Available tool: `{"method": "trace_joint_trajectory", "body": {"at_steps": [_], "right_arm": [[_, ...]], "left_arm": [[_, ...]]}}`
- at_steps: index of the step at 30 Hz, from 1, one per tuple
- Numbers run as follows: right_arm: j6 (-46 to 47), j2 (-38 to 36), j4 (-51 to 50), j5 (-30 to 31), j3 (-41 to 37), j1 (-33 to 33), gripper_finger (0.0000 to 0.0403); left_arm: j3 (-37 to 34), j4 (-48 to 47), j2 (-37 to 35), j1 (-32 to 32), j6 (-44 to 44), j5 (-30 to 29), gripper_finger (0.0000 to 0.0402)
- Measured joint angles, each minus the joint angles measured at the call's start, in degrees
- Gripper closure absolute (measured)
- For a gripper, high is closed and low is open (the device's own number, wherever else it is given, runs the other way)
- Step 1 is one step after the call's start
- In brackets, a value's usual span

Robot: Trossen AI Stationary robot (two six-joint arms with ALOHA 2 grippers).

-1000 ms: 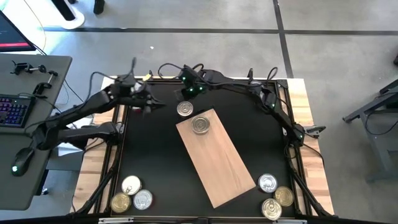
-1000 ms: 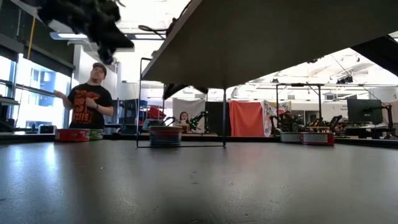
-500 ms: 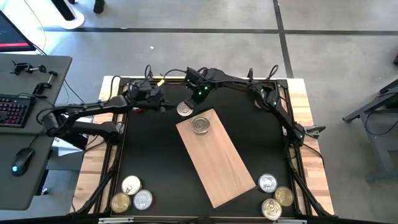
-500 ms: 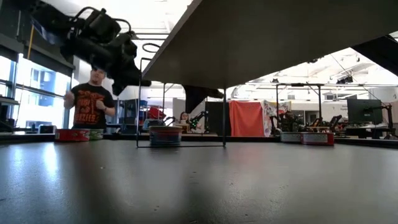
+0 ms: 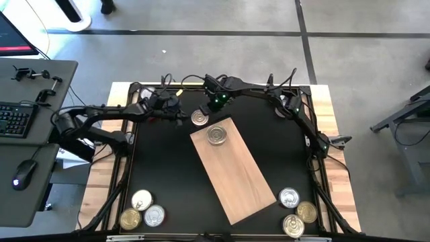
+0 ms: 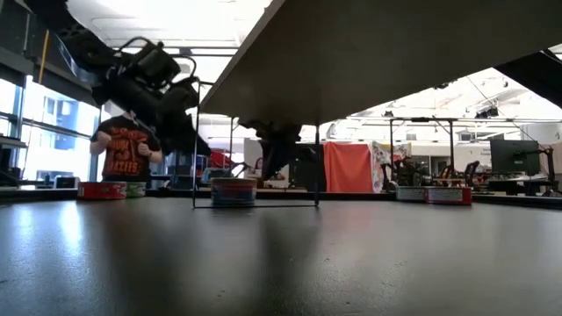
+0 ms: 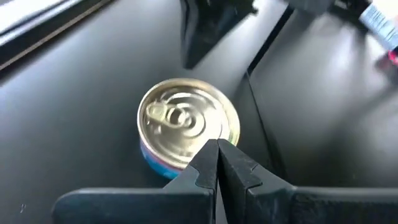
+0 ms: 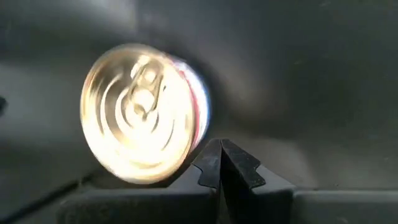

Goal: Stack canned seafood by type on shelf
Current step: Stack the blue tuna can on top of blue tuna can on the shelf

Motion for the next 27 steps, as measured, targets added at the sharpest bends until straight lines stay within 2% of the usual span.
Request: {"method": "trace_joint_trajectory", "body": {"at_steps": [7,12,17,20,27], "right_arm": [[8.56,0.02,2.03,1.94,-0.06,0.02,0.0403],[13.06,0.75,2.95,0.94,-0.06,0.32,0.0403],[15.35,1.03,4.71,0.48,-0.06,0.44,0.0403],[15.96,1.23,4.99,0.37,-0.06,0.42,0.0403],[14.71,1.36,4.25,2.22,-0.06,0.42,0.0403]], "left_arm": [[0.0,3.1,3.67,1.35,7.96,3.1,0.0401],[0.07,3.66,5.56,2.06,13.92,5.87,0.0401],[0.07,4.02,7.4,1.67,17.77,5.78,0.0401],[0.05,4.73,9.81,0.8,18.1,4.2,0.0402],[0.11,9.41,11.97,-1.44,12.92,0.64,0.0401]]}}
